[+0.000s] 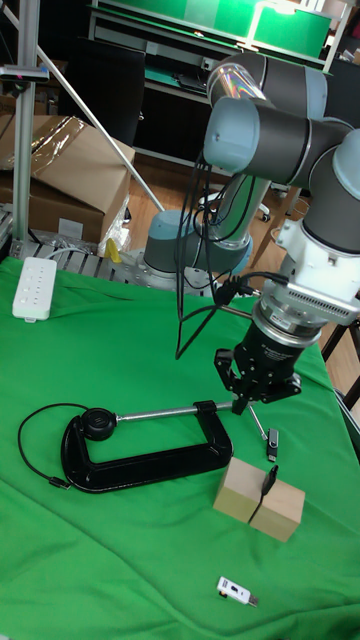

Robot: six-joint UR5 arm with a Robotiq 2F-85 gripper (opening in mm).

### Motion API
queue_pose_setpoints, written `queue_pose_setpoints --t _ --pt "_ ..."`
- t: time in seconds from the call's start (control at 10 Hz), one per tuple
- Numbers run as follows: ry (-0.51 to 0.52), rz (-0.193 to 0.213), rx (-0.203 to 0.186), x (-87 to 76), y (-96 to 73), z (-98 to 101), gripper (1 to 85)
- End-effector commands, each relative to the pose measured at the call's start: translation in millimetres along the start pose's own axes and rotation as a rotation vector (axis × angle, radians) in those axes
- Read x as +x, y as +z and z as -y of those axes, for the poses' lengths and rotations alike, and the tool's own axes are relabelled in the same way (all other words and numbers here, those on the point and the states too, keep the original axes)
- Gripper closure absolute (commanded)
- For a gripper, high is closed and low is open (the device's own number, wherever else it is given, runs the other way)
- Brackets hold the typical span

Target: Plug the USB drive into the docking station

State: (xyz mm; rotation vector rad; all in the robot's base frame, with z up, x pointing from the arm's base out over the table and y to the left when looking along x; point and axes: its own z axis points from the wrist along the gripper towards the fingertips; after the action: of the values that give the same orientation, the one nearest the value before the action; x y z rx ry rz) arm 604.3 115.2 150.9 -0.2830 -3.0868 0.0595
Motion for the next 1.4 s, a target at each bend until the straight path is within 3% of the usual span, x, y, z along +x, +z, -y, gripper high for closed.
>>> queue_pose_setpoints --t 0.0,0.2,0.3,0.5,0.7,0.8,0.9,1.0,1.1,1.2,1.3 --pt "-0.023 -0.011 -0.062 0.0 -0.7 -18.6 84.0" --pt "0.002 -0.057 -0.018 -8.5 -6.7 -34.8 83.7" --pt "0.022 -0.061 -0.025 -14.7 -11.1 -51.6 80.0" --pt "0.071 -0.043 -0.089 -31.2 -12.7 -92.1 67.0" --pt "0.093 0.004 -0.054 -50.2 -1.7 -90.5 66.7" --pt "0.112 -0.002 -0.032 -50.2 2.8 -83.5 74.0" --pt "0.118 -0.015 -0.110 -47.9 0.6 -103.2 74.0" --pt "0.062 -0.063 -0.094 -34.2 -1.6 -99.8 74.0" --pt "0.057 0.062 -0.042 -67.9 2.5 -84.3 74.0" --pt "0.126 0.022 -0.142 -61.2 3.4 -108.3 81.7" --pt "0.080 -0.011 -0.078 -52.0 5.1 -87.5 69.7"
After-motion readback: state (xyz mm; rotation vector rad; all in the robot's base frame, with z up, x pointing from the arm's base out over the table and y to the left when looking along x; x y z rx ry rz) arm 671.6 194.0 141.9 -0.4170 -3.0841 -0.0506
